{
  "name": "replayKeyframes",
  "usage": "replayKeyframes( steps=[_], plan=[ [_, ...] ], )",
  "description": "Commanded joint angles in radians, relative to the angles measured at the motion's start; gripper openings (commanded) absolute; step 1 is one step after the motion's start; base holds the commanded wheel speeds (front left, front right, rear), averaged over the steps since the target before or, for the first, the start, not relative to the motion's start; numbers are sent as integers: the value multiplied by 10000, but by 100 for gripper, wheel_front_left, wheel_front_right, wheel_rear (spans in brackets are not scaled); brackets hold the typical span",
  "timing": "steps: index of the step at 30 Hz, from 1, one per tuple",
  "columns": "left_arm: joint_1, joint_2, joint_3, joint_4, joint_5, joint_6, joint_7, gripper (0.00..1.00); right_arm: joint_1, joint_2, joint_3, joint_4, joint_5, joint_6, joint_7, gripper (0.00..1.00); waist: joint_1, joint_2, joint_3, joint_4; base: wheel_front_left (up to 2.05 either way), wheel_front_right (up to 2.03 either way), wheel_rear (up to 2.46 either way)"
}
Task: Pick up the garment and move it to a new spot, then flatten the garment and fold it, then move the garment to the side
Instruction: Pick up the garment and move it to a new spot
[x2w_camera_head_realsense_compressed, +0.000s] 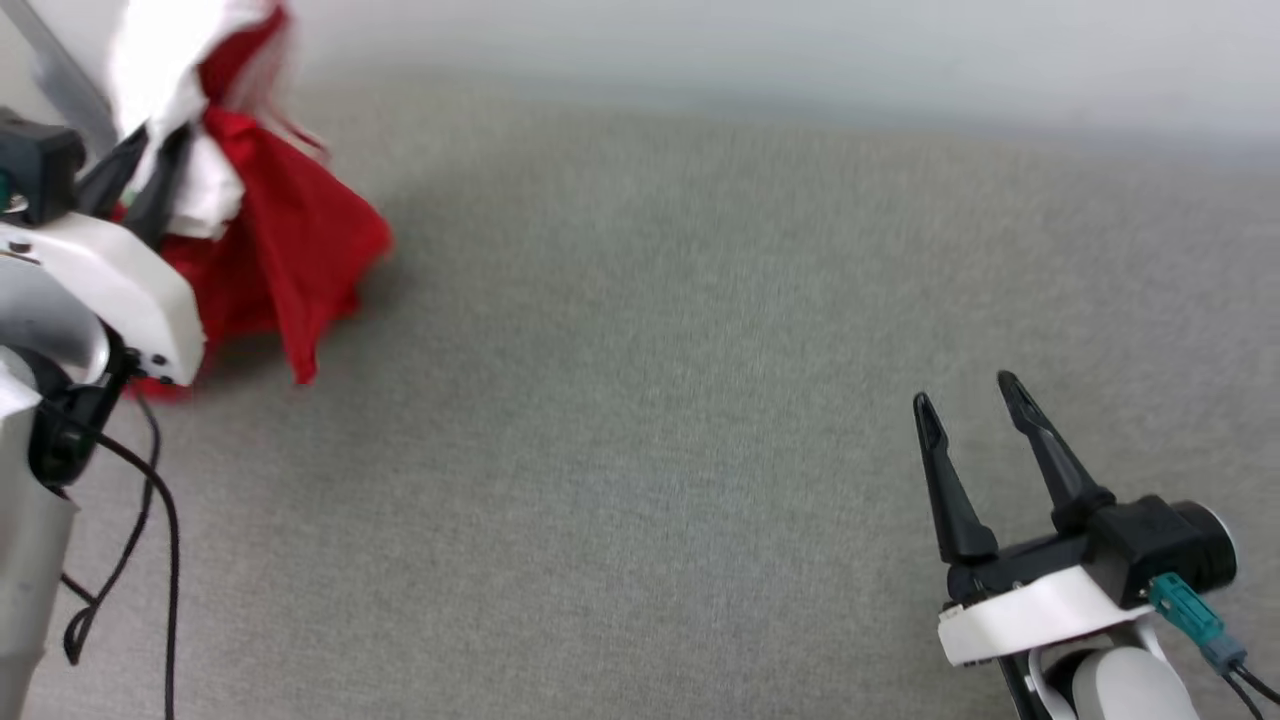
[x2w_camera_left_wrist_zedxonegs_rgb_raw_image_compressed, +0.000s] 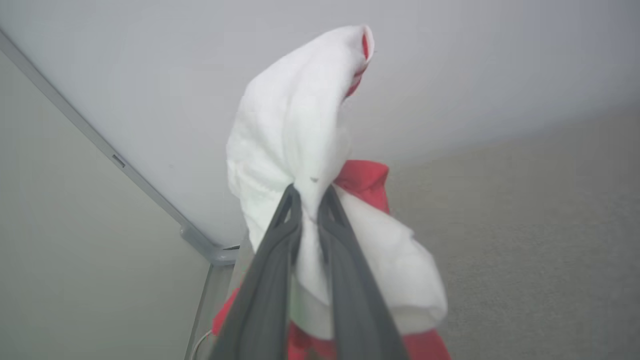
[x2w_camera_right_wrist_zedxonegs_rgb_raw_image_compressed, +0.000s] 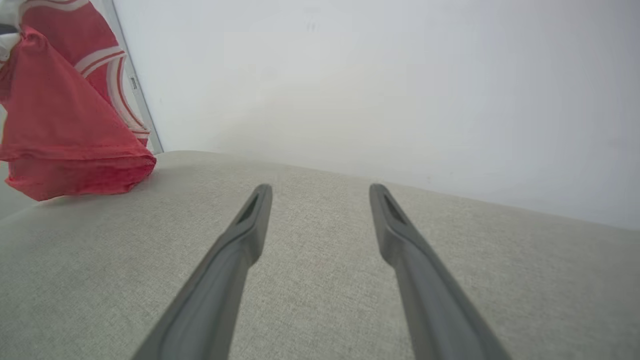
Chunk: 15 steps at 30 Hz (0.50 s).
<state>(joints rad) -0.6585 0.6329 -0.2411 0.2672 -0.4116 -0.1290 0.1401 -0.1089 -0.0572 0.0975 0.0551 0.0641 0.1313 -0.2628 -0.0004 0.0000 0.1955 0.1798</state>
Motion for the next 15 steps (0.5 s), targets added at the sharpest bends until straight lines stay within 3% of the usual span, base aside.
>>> replayKeyframes(
  steps=[1, 8, 13, 15],
  plan=[
    [157, 40, -9, -179, -75, 4, 27, 0, 131, 64, -22, 19, 36, -10, -29, 100, 4, 0, -780, -51, 0, 0, 0],
    [227, -431, -442, -2402, -615, -2, 679, 0, 354, 80, -545, 98, 319, -10, -27, 100, 4, 0, -1502, -453, 0, 0, 0],
    [-15, -1074, -939, -3384, -1047, 39, 1166, 0, 372, 84, -897, 214, 514, -10, -28, 100, 4, 0, -1697, -1163, 0, 0, 0],
    [-117, -1402, -1131, -3567, -1195, 78, 1309, 0, 334, 85, -882, 178, -100, -9, -27, 100, 4, 0, -1733, -1520, 0, 0, 0]
  ],
)
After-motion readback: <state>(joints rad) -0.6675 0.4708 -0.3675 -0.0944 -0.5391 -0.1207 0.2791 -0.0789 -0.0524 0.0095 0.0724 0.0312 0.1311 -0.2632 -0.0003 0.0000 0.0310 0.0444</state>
